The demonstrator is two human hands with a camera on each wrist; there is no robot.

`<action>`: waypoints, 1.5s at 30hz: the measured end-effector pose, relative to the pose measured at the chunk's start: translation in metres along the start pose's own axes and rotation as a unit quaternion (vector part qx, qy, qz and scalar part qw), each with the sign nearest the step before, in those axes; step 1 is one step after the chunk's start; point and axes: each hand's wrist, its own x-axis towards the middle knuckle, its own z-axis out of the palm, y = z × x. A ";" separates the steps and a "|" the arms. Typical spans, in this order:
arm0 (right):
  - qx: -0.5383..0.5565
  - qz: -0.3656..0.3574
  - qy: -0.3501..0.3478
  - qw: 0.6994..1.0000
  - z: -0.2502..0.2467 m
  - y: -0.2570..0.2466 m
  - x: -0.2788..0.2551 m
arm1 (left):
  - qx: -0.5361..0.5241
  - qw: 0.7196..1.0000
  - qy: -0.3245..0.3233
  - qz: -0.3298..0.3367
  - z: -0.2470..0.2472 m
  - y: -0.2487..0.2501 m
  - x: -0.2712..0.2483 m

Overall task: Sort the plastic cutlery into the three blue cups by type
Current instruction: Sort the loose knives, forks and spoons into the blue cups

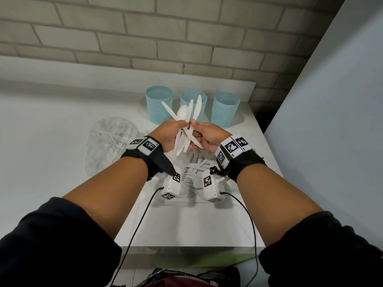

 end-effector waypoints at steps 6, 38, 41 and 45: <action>0.014 -0.032 0.078 0.996 -0.011 -0.004 -0.002 | 0.000 1.000 0.011 -0.015 -0.001 0.005 0.000; -0.117 0.038 -0.081 0.989 -0.040 0.013 -0.001 | -0.023 0.982 0.151 0.110 -0.028 0.007 0.014; -0.196 0.064 -0.080 0.975 -0.035 0.009 0.004 | -0.009 0.988 0.123 0.098 -0.023 0.005 0.014; -0.298 0.055 -0.072 0.950 -0.030 0.006 0.008 | 0.026 0.992 0.083 0.086 -0.018 0.003 0.014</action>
